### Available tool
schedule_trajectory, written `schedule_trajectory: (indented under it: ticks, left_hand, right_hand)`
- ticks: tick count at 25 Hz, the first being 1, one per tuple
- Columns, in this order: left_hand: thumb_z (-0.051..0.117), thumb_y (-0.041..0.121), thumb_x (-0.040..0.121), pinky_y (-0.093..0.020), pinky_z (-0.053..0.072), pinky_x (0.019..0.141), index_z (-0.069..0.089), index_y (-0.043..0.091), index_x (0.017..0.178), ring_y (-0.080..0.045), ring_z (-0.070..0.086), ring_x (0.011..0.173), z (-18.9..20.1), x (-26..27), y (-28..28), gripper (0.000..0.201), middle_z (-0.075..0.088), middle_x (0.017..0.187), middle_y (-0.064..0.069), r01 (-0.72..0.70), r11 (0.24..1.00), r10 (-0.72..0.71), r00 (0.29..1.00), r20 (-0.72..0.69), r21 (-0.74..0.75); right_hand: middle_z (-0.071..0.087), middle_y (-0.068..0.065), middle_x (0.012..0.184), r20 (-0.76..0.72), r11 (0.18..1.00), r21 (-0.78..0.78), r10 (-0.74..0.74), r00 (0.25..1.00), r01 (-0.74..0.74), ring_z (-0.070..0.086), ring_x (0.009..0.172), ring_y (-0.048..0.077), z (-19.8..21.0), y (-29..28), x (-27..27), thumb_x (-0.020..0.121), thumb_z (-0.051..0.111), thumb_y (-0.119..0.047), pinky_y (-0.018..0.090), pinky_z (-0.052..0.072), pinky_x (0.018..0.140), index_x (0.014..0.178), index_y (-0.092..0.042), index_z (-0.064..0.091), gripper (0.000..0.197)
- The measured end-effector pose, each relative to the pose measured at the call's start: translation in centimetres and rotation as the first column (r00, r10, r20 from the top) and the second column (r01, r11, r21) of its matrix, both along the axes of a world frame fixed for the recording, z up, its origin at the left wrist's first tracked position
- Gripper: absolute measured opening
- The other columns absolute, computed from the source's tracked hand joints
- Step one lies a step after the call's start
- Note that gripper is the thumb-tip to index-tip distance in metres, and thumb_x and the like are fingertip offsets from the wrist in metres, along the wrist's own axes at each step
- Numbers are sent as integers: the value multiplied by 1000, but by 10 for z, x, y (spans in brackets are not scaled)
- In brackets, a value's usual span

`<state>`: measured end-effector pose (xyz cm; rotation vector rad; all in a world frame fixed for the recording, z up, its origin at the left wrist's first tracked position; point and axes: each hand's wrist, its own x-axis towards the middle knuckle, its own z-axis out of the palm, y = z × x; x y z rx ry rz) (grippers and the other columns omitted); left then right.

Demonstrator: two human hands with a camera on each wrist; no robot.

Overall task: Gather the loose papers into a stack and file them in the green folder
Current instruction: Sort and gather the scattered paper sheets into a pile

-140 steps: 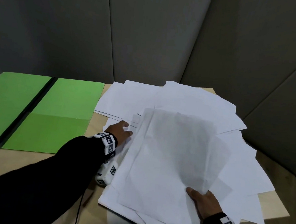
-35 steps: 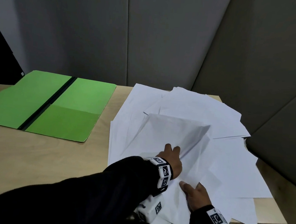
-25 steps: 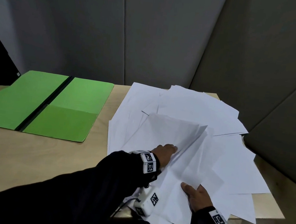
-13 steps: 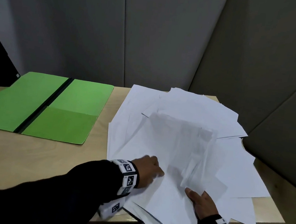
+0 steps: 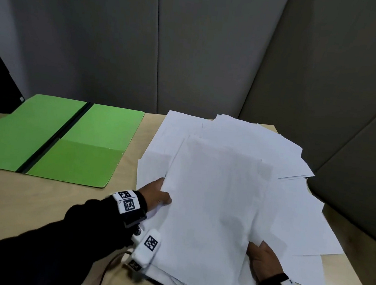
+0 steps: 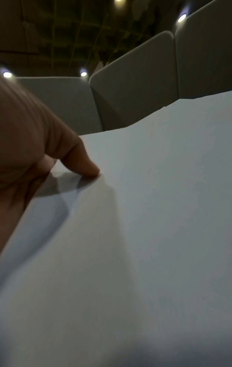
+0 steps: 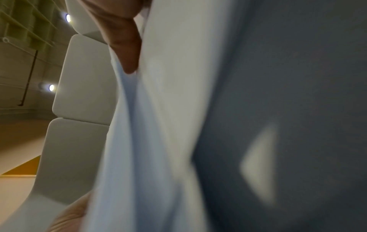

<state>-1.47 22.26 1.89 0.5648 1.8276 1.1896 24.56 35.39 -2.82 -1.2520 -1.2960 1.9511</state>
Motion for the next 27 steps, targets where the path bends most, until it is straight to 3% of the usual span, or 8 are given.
schedule_trajectory:
  ticks: [2, 5, 8, 12, 16, 20, 23, 27]
  left_hand:
    - [63, 5, 59, -24, 54, 80, 53, 14, 113, -27, 62, 86, -9, 2, -5, 55, 65, 91, -7, -20, 997, 19, 1000, 20, 79]
    - [62, 26, 45, -47, 46, 101, 56, 24, 111, -32, 63, 105, -19, 0, -10, 67, 67, 112, -11, -54, 975, 50, 998, 26, 217]
    - [65, 18, 48, -36, 52, 88, 60, 23, 105, -21, 67, 91, -1, 1, -7, 57, 72, 100, -2, -119, 914, 105, 993, 57, 387]
    - [66, -1, 53, -18, 55, 60, 68, 14, 83, -7, 68, 62, 29, -3, 0, 34, 75, 69, 5, -244, 811, 197, 970, 145, 531]
    - [82, 25, 35, -22, 56, 64, 79, 21, 70, -8, 69, 63, 40, 6, -2, 35, 75, 69, 4, -211, 804, 174, 978, 118, 556]
    - [91, 53, 23, -23, 57, 68, 74, 12, 76, -12, 70, 69, 48, 13, -10, 70, 75, 74, 1, -160, 779, 153, 986, 65, 607]
    - [90, 37, 25, -15, 53, 62, 75, 19, 76, -3, 69, 66, 66, 19, -11, 56, 74, 70, 8, -86, 743, 88, 996, 31, 664]
    - [90, 52, 29, -15, 53, 68, 76, 39, 84, 0, 70, 76, 87, 24, -12, 58, 75, 78, 14, 20, 680, -11, 1000, -16, 733]
  right_hand:
    - [73, 10, 95, -46, 993, -115, -30, 998, 24, 66, 99, 32, 2, 0, -1, 76, 65, -50, 44, 55, 86, 93, -14, 73, 41]
    - [73, 14, 83, -123, 988, -157, -12, 992, -8, 71, 73, 23, 13, 1, -2, 85, 59, -36, 37, 59, 71, 78, -8, 74, 33]
    - [73, 16, 75, -66, 986, 164, -8, 998, 19, 69, 64, 19, 35, 2, -10, 75, 72, -11, 35, 57, 68, 69, -3, 71, 10]
    - [71, -2, 60, -125, 926, 374, 9, 992, 39, 64, 57, 8, 64, 13, -19, 41, 82, -57, 19, 53, 57, 58, -12, 73, 49]
    - [76, -6, 75, -250, 905, 421, 57, 967, 56, 70, 77, 10, 73, 15, -27, 60, 82, -33, 19, 55, 72, 73, -25, 78, 16]
    - [76, -5, 77, -369, 906, 406, 45, 928, 117, 70, 78, 12, 81, 12, -26, 58, 79, -21, 22, 56, 76, 78, -22, 77, 21]
    - [73, -11, 64, -381, 871, 463, 31, 924, 161, 68, 64, 2, 91, 10, -27, 70, 56, 22, 15, 55, 67, 68, -28, 76, 54]
    - [73, -12, 69, -406, 839, 520, 80, 910, 159, 68, 69, 4, 114, 5, -28, 58, 63, 7, 20, 54, 71, 75, -31, 76, 43]
